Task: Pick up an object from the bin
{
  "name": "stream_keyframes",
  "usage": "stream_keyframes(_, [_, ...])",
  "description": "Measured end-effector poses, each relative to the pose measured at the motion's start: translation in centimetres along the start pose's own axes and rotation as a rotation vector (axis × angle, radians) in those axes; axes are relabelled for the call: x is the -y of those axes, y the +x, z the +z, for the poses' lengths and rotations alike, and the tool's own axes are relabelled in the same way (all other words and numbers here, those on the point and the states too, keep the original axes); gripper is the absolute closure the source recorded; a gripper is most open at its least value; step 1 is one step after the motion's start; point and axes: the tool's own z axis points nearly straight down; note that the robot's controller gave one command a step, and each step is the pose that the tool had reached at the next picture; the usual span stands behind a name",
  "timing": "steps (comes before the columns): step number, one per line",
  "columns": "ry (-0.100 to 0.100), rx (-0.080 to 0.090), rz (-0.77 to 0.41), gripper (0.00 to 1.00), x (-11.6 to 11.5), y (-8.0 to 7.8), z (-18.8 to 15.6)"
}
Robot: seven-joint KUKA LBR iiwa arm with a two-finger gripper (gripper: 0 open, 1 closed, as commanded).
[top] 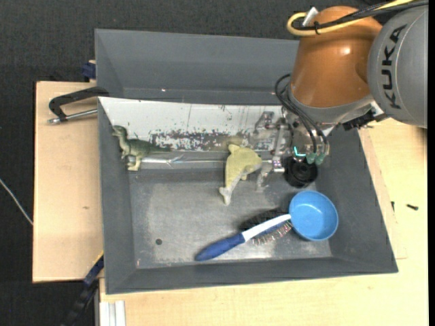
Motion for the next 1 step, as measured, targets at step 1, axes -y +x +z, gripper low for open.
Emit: stream_keyframes(1, [0.001,0.012,-0.394,0.00,-0.55,-2.02,14.71])
